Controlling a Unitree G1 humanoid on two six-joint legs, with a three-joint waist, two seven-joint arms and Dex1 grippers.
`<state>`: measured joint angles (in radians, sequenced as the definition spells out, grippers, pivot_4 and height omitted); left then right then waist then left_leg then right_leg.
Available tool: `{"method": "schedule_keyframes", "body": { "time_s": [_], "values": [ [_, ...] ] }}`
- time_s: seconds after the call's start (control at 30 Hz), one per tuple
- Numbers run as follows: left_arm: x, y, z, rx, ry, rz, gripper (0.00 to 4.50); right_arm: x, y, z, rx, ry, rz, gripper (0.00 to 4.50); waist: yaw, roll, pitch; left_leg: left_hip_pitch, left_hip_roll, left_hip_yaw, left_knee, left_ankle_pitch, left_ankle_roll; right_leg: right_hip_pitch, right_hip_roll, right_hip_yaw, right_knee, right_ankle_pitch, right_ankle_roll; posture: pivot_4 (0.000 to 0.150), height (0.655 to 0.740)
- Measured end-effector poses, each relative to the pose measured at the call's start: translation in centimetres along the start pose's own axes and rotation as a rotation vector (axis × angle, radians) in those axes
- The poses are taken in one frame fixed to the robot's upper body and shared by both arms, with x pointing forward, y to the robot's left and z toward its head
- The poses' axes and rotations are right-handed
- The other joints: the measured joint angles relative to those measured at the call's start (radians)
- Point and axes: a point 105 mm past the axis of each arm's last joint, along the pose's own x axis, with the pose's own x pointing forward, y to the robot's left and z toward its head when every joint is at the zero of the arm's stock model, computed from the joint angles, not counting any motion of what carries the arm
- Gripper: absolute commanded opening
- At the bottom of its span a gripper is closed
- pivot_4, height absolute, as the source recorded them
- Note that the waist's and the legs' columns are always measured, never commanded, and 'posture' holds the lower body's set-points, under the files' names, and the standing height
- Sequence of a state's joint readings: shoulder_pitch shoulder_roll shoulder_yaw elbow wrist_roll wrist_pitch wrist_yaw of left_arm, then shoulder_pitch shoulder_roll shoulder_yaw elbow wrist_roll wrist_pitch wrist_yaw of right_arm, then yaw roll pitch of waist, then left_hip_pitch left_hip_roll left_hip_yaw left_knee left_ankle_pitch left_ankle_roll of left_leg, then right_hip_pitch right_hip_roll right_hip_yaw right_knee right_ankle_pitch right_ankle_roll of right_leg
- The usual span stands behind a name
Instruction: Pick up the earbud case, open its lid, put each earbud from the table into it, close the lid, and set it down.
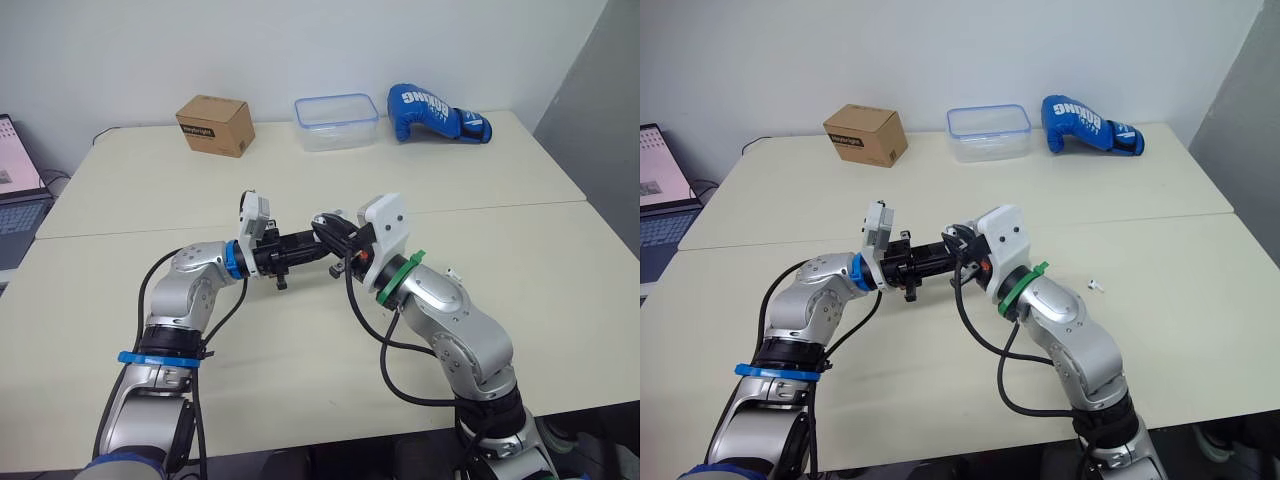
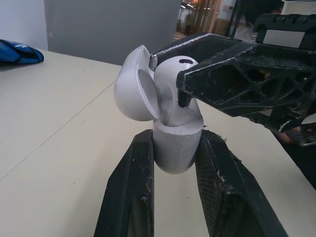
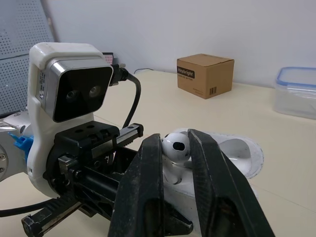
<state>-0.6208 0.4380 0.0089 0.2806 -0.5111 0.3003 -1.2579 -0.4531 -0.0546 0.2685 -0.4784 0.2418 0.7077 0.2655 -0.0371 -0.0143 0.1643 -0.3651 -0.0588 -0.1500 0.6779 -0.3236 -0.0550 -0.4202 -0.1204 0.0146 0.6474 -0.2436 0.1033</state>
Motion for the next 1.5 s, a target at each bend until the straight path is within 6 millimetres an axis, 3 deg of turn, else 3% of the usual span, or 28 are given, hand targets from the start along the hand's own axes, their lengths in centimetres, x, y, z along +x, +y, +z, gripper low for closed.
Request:
{"method": "schedule_keyframes", "body": {
  "time_s": [0.37, 0.67, 0.8, 0.93, 1.07, 1.2, 1.5],
  "values": [
    [0.1, 0.1, 0.0, 0.0, -0.004, 0.011, 0.81, -0.1, 0.4, 0.0, -0.04, 0.019, 0.008, 4.22, 0.0, 0.0, 0.0, 0.0, 0.0, 0.0, 0.0, 0.0, 0.0, 0.0, 0.0, 0.0, 0.0, 0.0, 0.0, 0.15, 0.7307],
    [-0.2, -0.1, 0.9, 0.032, -0.025, 0.002, 0.81, -1.0, -0.2, 0.8, -0.05, -0.011, 0.054, 4.22, 0.0, 0.0, 0.0, 0.0, 0.0, 0.0, 0.0, 0.0, 0.0, 0.0, 0.0, 0.0, 0.0, 0.0, 0.0, 0.15, 0.7307],
    [-0.2, -0.5, 1.4, 0.051, -0.034, -0.027, 0.81, -3.2, -0.1, 3.1, 0.01, -0.054, 0.209, 4.22, 0.002, 0.0, 0.0, 0.0, 0.0, 0.0, 0.0, 0.0, 0.0, 0.0, 0.0, 0.0, -0.001, 0.0, 0.0, 0.15, 0.7307],
    [-0.5, -0.7, 1.2, 0.046, -0.031, -0.044, 0.81, -5.6, -0.8, 5.4, -0.055, -0.025, 0.344, 4.22, 0.003, 0.0, 0.0, 0.0, 0.0, 0.0, 0.0, 0.0, 0.0, 0.001, 0.0, -0.001, -0.001, 0.0, 0.0, 0.15, 0.7307],
    [-0.8, -1.0, 0.6, 0.033, -0.026, -0.055, 0.81, -7.6, -3.7, 6.4, -0.111, 0.116, 0.381, 4.22, 0.005, 0.0, 0.0, 0.0, 0.0, 0.001, 0.0, 0.0, 0.001, 0.002, 0.0, -0.001, -0.001, 0.0, 0.0, 0.15, 0.7307],
    [-1.1, -1.1, 0.6, 0.04, -0.037, -0.05, 0.81, -9.2, -7.0, 5.4, -0.159, 0.333, 0.348, 4.22, 0.005, 0.0, 0.0, 0.0, 0.0, 0.002, 0.0, 0.0, 0.001, 0.002, 0.0, -0.001, -0.002, 0.0, 0.0, 0.15, 0.7307],
    [-1.9, -2.6, 0.3, 0.042, -0.053, -0.078, 0.81, -11.1, -14.7, -1.1, -0.304, 0.777, 0.225, 4.22, 0.004, -0.001, 0.001, -0.001, 0.001, 0.004, 0.0, 0.0, 0.001, 0.0, -0.001, 0.001, -0.002, 0.0, 0.0, 0.15, 0.7307]
  ]
}}
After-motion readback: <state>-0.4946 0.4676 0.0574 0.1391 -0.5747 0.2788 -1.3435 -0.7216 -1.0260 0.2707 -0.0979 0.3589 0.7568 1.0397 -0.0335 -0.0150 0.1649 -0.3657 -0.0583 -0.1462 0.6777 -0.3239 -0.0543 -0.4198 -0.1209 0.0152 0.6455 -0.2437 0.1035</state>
